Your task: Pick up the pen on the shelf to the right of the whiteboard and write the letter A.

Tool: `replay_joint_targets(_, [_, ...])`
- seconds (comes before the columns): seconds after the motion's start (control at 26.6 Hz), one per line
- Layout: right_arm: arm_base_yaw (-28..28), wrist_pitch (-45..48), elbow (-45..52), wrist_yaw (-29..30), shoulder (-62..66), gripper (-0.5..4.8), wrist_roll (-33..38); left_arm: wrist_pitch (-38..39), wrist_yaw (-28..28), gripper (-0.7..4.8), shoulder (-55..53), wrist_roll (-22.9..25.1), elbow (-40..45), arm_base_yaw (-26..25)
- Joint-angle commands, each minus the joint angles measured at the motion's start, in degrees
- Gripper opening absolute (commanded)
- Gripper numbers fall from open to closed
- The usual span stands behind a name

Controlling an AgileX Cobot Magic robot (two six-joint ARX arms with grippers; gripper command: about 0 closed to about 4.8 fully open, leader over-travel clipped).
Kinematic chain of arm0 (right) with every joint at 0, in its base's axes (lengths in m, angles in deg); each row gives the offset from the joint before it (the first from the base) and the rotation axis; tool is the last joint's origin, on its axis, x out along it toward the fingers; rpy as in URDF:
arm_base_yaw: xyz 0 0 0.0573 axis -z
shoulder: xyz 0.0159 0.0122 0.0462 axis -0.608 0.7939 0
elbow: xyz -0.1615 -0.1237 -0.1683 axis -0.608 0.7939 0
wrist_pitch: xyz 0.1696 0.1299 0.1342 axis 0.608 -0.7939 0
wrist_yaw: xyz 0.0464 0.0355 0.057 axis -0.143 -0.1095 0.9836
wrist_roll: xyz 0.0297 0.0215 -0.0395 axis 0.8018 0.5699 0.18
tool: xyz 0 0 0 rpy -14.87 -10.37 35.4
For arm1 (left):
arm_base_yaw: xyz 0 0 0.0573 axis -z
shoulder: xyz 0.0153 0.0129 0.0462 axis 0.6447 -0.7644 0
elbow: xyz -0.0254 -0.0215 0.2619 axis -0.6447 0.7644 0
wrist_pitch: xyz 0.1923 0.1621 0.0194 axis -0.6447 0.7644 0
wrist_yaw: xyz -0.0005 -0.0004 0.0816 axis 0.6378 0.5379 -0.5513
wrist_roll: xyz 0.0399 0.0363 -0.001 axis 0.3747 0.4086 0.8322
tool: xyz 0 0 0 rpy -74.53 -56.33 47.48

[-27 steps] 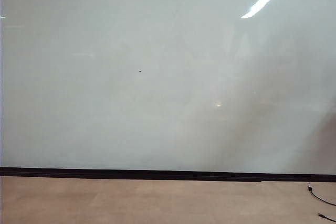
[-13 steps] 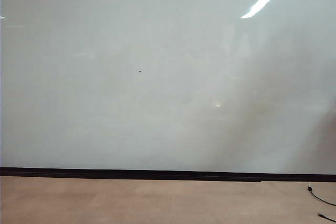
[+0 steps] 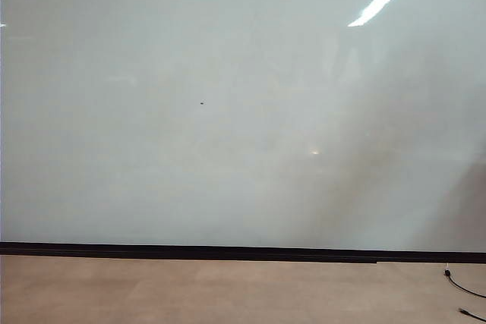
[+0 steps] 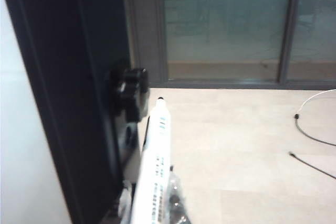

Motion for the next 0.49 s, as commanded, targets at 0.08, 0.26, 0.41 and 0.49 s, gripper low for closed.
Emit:
replay_joint_targets(0.08, [0.09,1.25,1.31,-6.95,-1.51,-0.01,-0.13,-0.5,0.2,-0.04,-0.02,0.24,-0.15,0.0])
replay_joint_targets(0.26, [-0.07,1.27,4.13,-13.84,-3.41,-0.02,-0.57,-0.5,0.2,-0.04,-0.02,0.26,-0.15,0.0])
replay_joint_targets(0.41, [-1.27,1.27,7.67,-19.5,-7.69,-0.02,-0.63,-0.5,0.22,-0.04,-0.02,0.26,-0.15,0.0])
replay_joint_targets(0.49, [-2.91,1.25,11.17,-26.16,-12.39,-0.02,-0.57,-0.5,0.22,-0.04,-0.02,0.24,-0.15,0.0])
